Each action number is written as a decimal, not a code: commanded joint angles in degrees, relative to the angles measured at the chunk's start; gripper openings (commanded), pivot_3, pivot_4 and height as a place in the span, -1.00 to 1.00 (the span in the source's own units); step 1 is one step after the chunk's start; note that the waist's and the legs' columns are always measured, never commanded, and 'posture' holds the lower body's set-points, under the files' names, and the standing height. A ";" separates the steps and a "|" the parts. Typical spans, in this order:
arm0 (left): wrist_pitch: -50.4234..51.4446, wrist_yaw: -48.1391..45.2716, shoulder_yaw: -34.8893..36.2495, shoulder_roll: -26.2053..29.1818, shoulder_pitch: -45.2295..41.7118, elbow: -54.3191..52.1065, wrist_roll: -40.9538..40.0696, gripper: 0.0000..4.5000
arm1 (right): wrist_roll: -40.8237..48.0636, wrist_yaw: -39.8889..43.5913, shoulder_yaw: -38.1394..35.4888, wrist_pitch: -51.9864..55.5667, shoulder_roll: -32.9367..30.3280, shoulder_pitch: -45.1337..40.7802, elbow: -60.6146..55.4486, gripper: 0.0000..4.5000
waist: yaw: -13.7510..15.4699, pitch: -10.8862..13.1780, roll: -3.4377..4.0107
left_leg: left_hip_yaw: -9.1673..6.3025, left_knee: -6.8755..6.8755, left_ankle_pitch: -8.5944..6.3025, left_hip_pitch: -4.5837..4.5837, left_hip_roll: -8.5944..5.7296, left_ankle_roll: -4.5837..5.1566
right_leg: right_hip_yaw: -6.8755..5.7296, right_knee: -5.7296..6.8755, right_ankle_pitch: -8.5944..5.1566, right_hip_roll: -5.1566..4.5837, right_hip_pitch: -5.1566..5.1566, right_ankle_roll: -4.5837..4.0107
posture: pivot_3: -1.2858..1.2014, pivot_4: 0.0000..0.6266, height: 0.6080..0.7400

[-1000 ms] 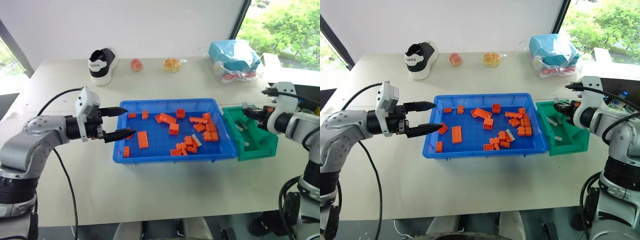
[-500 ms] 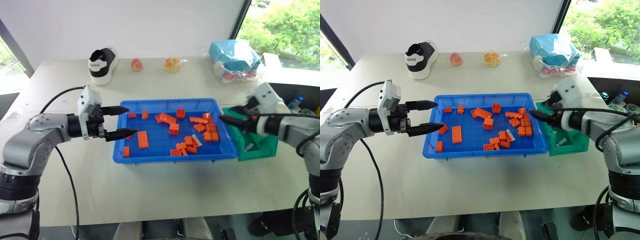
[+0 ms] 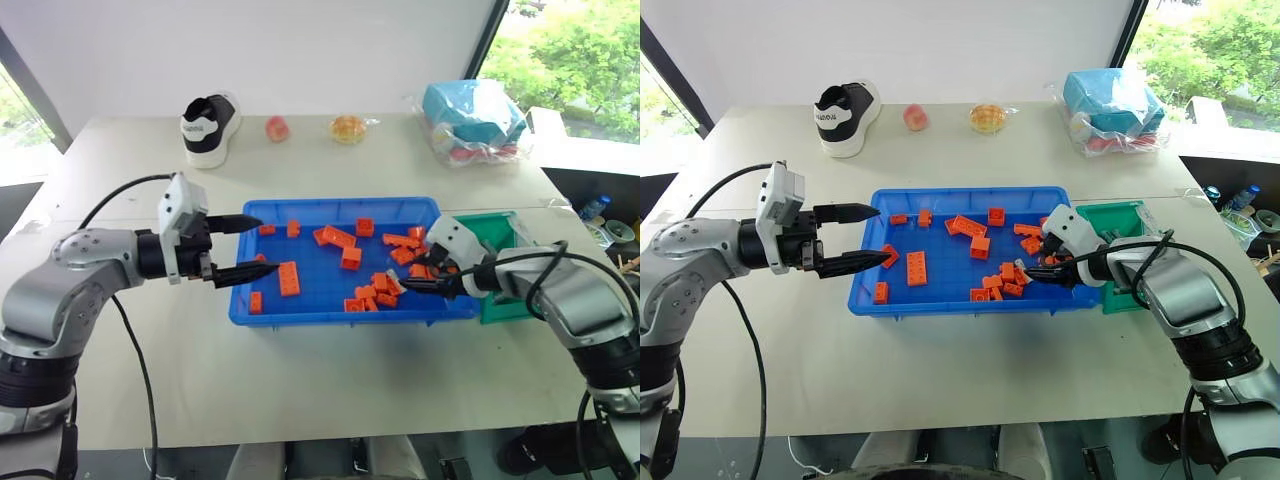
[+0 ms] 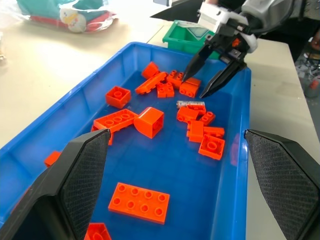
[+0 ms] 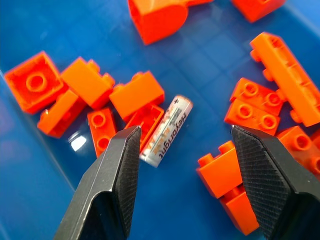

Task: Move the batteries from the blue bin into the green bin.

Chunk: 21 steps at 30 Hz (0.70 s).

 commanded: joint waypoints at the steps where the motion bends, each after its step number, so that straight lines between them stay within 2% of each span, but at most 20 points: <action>1: -0.03 0.57 2.36 0.95 0.26 -2.09 -0.94 1.00 | -1.44 3.51 -0.29 -3.33 -1.53 -1.53 1.04 0.29 | -0.02 0.00 0.00 | 0.00 0.00 0.00 0.01 0.00 0.00 | 0.00 0.00 0.00 0.00 -0.01 0.00 | 0.03 -0.52 0.80; 21: -0.71 1.15 2.71 0.85 -1.01 -0.82 -0.19 1.00 | -14.26 16.69 9.16 -20.57 2.97 -10.52 16.81 0.29 | -0.05 0.00 -0.01 | 0.00 0.06 0.00 0.05 -0.02 0.00 | -0.01 0.05 0.02 0.04 0.07 0.03 | 0.03 -0.52 0.80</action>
